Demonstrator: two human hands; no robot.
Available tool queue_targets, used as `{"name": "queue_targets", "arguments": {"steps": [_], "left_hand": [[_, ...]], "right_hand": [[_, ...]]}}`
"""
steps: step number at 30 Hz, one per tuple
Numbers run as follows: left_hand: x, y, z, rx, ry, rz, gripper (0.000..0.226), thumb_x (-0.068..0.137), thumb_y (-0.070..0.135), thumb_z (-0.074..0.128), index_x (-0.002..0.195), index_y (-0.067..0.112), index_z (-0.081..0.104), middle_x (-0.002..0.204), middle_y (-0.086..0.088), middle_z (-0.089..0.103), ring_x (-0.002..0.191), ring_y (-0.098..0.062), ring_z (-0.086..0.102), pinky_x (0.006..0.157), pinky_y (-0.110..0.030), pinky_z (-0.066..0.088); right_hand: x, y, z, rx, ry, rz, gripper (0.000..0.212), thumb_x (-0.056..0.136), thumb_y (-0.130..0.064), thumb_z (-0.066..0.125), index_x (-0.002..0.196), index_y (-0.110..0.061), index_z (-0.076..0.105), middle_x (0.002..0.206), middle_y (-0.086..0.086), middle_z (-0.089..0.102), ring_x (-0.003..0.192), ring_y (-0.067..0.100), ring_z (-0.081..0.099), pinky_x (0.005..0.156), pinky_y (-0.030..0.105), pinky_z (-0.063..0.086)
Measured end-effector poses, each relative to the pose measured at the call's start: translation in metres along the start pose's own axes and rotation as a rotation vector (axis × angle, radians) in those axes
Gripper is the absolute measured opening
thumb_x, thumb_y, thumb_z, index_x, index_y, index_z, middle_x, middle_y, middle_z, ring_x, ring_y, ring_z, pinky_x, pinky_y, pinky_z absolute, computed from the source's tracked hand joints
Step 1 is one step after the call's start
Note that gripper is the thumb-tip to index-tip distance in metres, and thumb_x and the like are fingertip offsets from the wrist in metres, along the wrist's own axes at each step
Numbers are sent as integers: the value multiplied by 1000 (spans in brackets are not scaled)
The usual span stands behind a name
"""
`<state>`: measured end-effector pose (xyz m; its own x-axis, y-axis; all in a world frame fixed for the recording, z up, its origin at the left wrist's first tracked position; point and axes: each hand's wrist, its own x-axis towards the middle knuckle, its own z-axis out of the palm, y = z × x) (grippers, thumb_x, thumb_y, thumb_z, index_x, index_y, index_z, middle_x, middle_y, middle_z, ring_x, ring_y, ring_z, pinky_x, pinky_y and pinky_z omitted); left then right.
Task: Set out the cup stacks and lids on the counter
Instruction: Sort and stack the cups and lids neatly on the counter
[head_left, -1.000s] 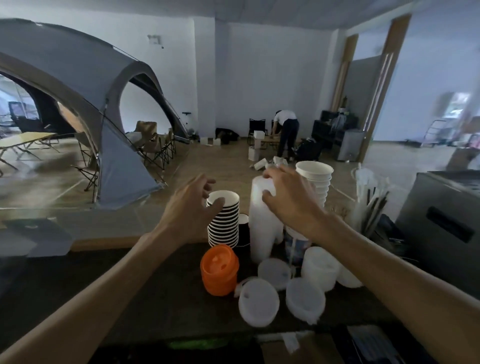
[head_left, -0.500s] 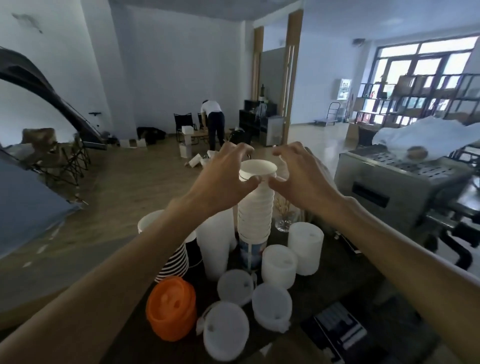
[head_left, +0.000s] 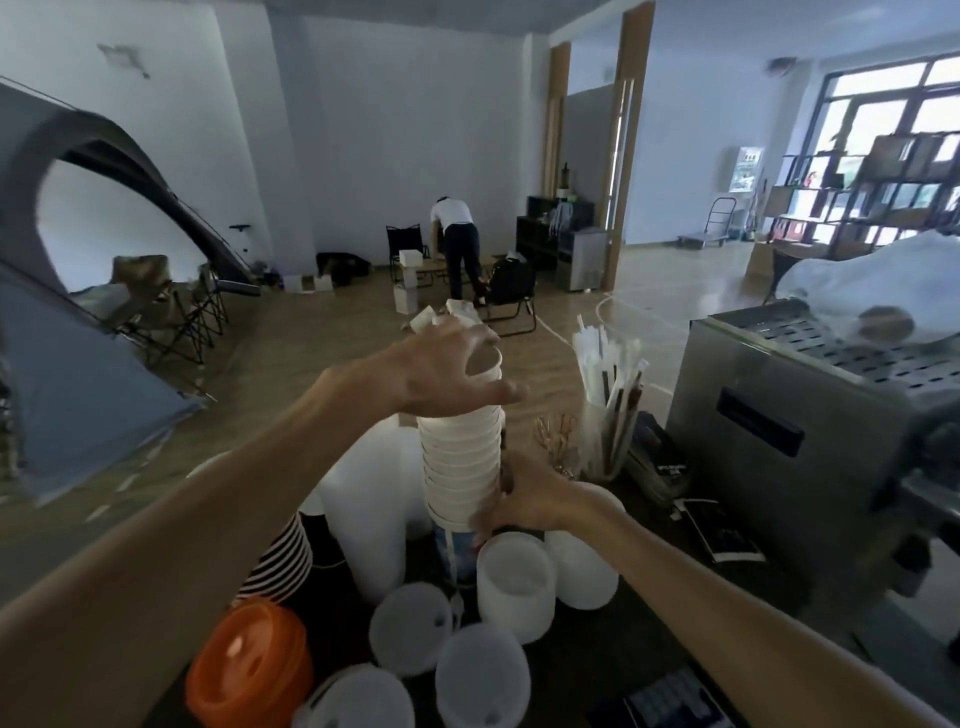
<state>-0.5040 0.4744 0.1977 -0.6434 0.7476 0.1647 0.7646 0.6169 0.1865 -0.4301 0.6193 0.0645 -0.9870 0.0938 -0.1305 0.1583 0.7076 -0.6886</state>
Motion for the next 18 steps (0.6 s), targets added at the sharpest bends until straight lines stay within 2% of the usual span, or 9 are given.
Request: {"name": "queue_targets", "arguments": {"steps": [1,3,4,7,9,14,16,18], "left_hand": [[0,-1,3,-8,-3,2,84,78,76,54,147,31,36,156,-2,30,140,-23,33,109,-45,35],[0,-3,7,-11,46,15,81,80,70,58,147,29,37,155,-1,33,141,-21,32,110,-42,32],[0,-5,8,-4,77,21,79,81,68,59,146,29,37,154,0,35,141,-20,33,109,-40,31],[0,-9,10,1,117,28,76,82,67,60,145,32,38,151,0,38,139,-20,34,107,-39,32],[-1,-10,12,4,115,35,75,81,67,60,144,32,38,150,1,39,138,-20,35,106,-39,33],[2,-9,15,5,91,32,78,79,71,56,144,32,38,152,1,35,139,-21,34,110,-49,36],[2,-9,16,-8,94,27,76,78,70,55,143,33,39,152,1,35,139,-21,34,110,-51,37],[1,-11,16,-10,118,26,74,79,68,56,141,32,41,150,1,38,138,-21,36,109,-49,38]], "right_hand": [[8,8,9,20,-9,-8,87,51,-35,92,128,-29,52,113,-11,67,107,11,64,90,34,57],[15,13,20,70,14,-43,95,49,-31,91,132,-31,45,116,-11,65,107,11,62,90,37,57],[15,13,24,94,38,-67,94,50,-29,91,132,-30,44,116,-11,64,106,10,62,88,35,58],[18,14,27,114,58,-82,90,57,-25,92,131,-29,41,114,-13,62,101,5,59,72,16,50],[17,14,27,124,60,-82,88,57,-26,92,128,-33,40,114,-14,62,100,5,59,69,13,47],[17,15,24,102,73,-71,95,45,-41,91,130,-32,47,115,-15,66,104,6,63,88,33,57],[17,15,23,100,79,-68,97,44,-41,91,130,-31,47,114,-15,66,104,6,63,90,35,57],[18,13,24,108,85,-89,88,45,-36,91,124,-32,52,108,-15,68,100,3,64,86,33,58]]}}
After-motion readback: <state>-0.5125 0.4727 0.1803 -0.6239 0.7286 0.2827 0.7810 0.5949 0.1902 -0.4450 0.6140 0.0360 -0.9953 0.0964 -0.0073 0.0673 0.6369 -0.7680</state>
